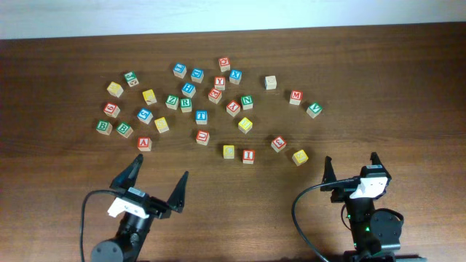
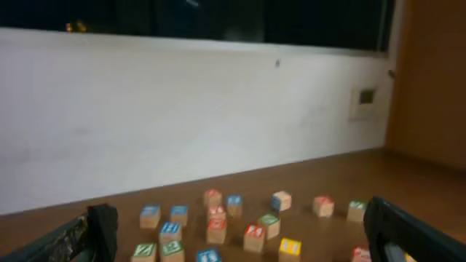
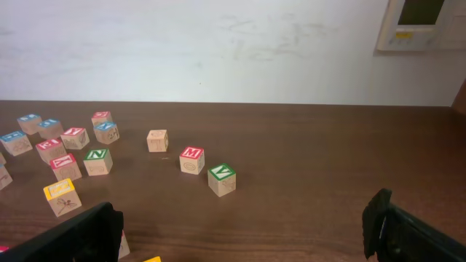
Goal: Spell out ICRA
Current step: 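Reach the left gripper forward over the red-lettered I block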
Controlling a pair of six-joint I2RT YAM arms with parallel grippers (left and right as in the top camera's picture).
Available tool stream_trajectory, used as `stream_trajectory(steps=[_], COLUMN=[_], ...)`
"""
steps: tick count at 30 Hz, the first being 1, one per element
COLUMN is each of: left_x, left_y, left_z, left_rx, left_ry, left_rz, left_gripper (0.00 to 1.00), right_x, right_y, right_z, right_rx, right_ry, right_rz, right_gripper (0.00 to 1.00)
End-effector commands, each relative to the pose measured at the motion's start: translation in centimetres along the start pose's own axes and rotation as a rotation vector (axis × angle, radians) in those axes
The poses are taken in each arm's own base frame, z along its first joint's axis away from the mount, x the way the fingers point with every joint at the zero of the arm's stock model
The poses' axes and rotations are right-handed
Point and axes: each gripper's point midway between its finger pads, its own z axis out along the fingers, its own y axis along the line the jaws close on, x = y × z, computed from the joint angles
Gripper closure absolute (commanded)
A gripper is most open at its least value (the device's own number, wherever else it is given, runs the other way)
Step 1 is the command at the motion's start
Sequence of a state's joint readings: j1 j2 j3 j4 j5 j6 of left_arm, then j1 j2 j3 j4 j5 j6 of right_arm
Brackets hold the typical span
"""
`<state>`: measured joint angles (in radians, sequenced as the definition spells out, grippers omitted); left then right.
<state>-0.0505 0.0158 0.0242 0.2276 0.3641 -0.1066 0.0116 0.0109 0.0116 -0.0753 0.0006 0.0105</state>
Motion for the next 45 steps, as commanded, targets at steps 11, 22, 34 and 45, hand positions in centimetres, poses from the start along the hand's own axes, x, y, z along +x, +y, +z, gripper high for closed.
stream_trajectory(steps=[11, 22, 34, 45], left_x=[-14.4, -18.6, -11.9, -2.1], left_y=[-5.4, -6.7, -3.1, -2.7], left_z=[0.4, 3.4, 9.6, 7.2], left_rx=[0.251, 0.335, 0.099, -0.153], left_ry=[-0.008, 0.380, 0.884, 1.341], left_rz=[-0.041, -0.269, -0.401, -0.508], left_gripper=[0.01, 0.01, 0.01, 0.01], right_x=[0.3, 0.3, 0.3, 0.3], right_y=[-0.3, -0.3, -0.3, -0.3], right_z=[0.0, 0.0, 0.0, 0.0], right_rx=[0.017, 0.017, 0.017, 0.017], right_ry=[0.006, 0.006, 0.006, 0.005], right_rz=[-0.002, -0.002, -0.002, -0.002], right_gripper=[0.02, 0.02, 0.02, 0.02])
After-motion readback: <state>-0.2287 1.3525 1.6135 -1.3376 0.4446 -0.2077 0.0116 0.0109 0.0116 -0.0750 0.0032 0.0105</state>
